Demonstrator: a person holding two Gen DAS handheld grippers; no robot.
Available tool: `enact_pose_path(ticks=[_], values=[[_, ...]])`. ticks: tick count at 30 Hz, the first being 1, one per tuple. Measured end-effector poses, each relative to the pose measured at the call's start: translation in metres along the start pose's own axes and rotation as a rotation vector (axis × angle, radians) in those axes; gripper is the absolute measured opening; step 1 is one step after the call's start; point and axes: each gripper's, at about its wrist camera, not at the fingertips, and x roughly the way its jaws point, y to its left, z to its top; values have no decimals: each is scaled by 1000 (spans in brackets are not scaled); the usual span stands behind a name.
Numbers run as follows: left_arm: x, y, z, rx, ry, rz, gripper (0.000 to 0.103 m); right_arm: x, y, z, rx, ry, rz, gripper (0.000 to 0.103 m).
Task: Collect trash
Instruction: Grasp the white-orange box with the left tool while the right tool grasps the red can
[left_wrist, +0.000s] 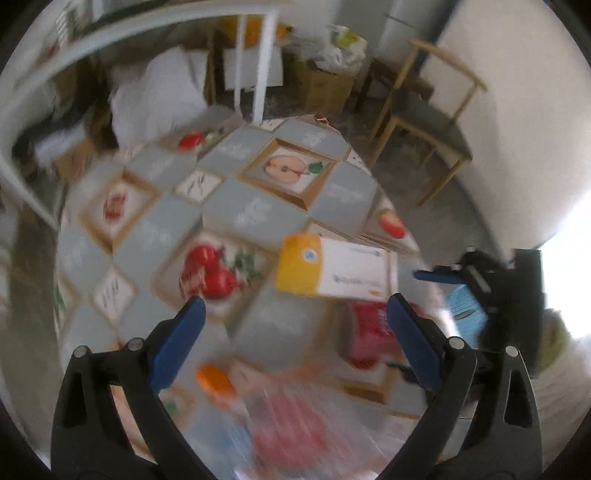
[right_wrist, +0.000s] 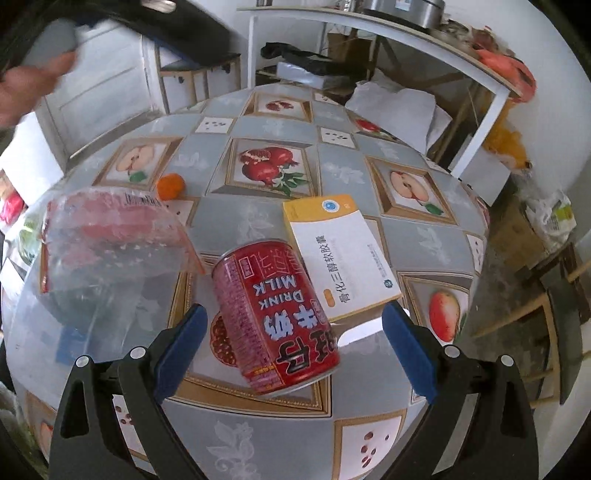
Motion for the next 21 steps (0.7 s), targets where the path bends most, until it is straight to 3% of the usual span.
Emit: enact_pose_path(ticks=[5, 7, 9, 12, 16, 21], values=[[39, -10, 27, 72, -9, 40, 94, 9, -3, 1, 5, -8, 14, 77], [54, -17, 38, 101, -7, 44, 88, 7, -4, -1, 31, -23, 40, 69], [70, -22, 49, 102, 8, 31, 74, 6, -5, -3, 50, -33, 57, 59], [100, -32, 63, 96, 31, 21, 63, 0, -3, -10, 76, -47, 45, 54], [139, -51, 71, 160, 67, 62, 51, -13, -3, -20, 111, -64, 62, 40], [178, -61, 65, 180, 138, 52, 33, -23, -1, -34, 120, -56, 60, 39]])
